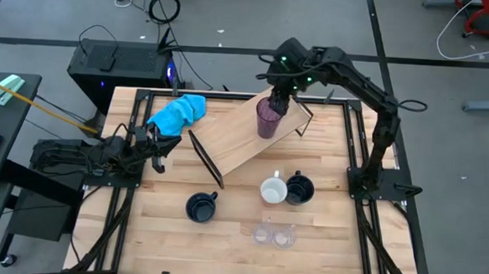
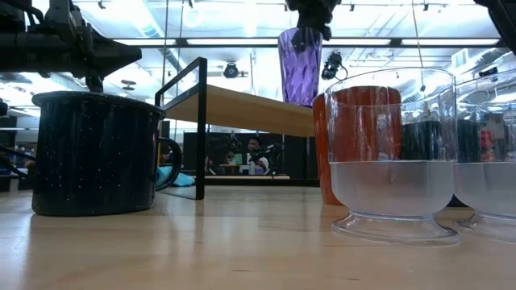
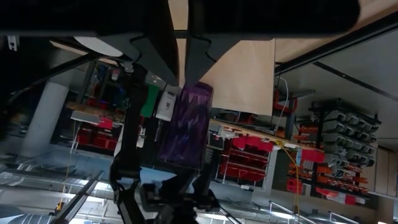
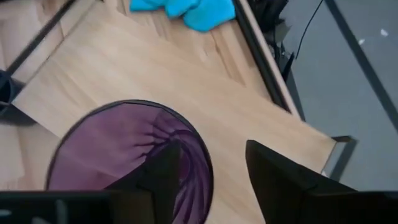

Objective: Stack small to large cups/mugs on shelf
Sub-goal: Put the purple cup on the shelf

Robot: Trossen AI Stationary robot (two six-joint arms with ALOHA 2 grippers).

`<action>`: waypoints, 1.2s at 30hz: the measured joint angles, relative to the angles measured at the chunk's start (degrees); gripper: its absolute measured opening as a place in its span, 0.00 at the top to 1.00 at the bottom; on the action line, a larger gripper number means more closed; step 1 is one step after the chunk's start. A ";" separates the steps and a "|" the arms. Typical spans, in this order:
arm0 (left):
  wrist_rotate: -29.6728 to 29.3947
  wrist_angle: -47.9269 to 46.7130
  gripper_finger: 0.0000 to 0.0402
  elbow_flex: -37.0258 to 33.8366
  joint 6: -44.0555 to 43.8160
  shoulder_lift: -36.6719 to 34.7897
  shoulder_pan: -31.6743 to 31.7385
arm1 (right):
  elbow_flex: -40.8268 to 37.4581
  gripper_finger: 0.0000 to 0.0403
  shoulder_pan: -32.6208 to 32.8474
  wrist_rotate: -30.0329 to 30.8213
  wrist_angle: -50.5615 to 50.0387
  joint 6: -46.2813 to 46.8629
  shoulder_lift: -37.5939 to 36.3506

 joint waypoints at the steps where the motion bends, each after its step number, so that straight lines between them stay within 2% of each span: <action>1: 0.00 0.01 0.91 0.00 0.00 0.00 0.02 | 0.21 0.51 0.00 -0.01 0.11 -0.28 -0.65; 6: 0.00 0.03 0.91 0.02 0.00 -0.02 0.00 | 0.33 0.47 -0.02 0.67 -1.68 -2.66 -4.67; 11: 0.02 0.00 0.93 0.01 0.02 -0.01 0.02 | 0.04 0.48 -0.97 10.09 -3.48 -1.63 -7.31; 18: 0.02 0.01 0.92 0.02 0.00 -0.02 0.00 | -2.68 0.52 -3.28 10.70 -8.13 0.24 -7.33; 23: 0.02 0.02 0.90 0.02 0.00 -0.02 0.01 | -14.53 0.55 -3.08 10.76 0.24 -0.24 -11.95; 31: 0.02 0.00 0.91 0.00 0.00 -0.02 0.02 | -39.61 0.57 -3.50 10.75 19.53 -0.96 -26.01; 36: 0.00 0.01 0.93 0.00 0.01 0.00 0.01 | -52.63 0.57 -3.28 8.65 30.39 -1.32 -31.98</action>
